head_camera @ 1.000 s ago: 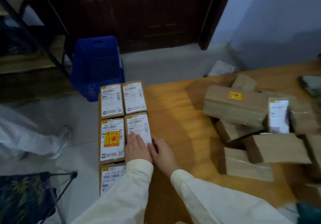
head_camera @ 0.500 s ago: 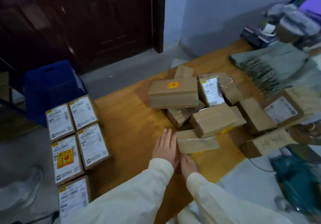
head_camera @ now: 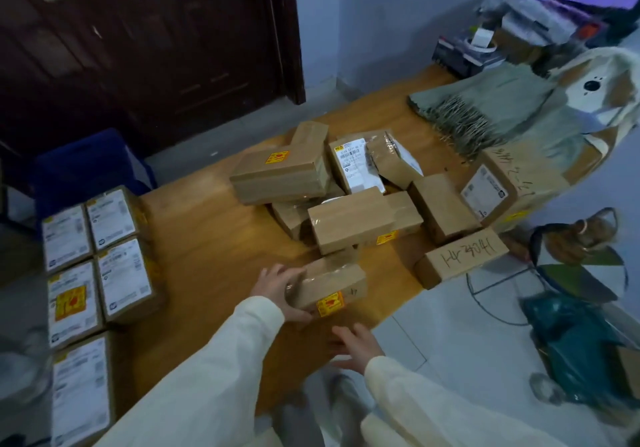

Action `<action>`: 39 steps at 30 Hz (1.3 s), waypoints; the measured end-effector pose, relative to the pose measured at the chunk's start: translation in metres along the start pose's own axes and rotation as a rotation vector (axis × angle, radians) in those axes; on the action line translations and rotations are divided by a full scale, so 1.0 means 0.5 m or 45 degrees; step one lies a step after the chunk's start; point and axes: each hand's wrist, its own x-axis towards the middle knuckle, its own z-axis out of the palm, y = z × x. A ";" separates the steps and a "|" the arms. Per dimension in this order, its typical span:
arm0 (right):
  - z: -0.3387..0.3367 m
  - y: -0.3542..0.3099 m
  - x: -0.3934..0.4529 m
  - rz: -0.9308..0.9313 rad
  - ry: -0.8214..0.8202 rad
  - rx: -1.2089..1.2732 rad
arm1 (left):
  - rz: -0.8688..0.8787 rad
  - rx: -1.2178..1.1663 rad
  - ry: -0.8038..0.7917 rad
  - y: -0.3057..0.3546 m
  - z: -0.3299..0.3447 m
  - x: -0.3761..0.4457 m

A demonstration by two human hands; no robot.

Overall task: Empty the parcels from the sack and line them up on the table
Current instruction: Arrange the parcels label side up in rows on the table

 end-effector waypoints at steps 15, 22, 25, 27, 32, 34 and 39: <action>0.048 0.040 -0.012 -0.360 -0.386 -0.287 | -0.770 -2.223 0.037 -0.064 0.161 -0.195; 0.163 0.023 -0.060 -0.559 -0.409 -0.587 | -0.660 -1.692 0.591 -0.114 0.150 -0.242; 0.209 0.036 -0.057 -0.563 -0.402 -0.651 | -0.735 -1.595 0.588 -0.141 0.152 -0.261; 0.222 0.035 -0.045 -0.601 -0.392 -0.752 | -0.785 -1.471 0.602 -0.169 0.148 -0.269; 0.243 -0.057 -0.013 -0.609 -0.840 -1.343 | -0.655 -0.087 0.436 -0.232 0.111 -0.306; 0.269 -0.095 -0.006 -0.603 -0.879 -1.459 | -0.461 0.125 0.256 -0.243 0.095 -0.307; 0.305 -0.081 -0.002 -0.788 -0.236 -1.007 | -0.664 -0.056 0.240 -0.255 0.106 -0.292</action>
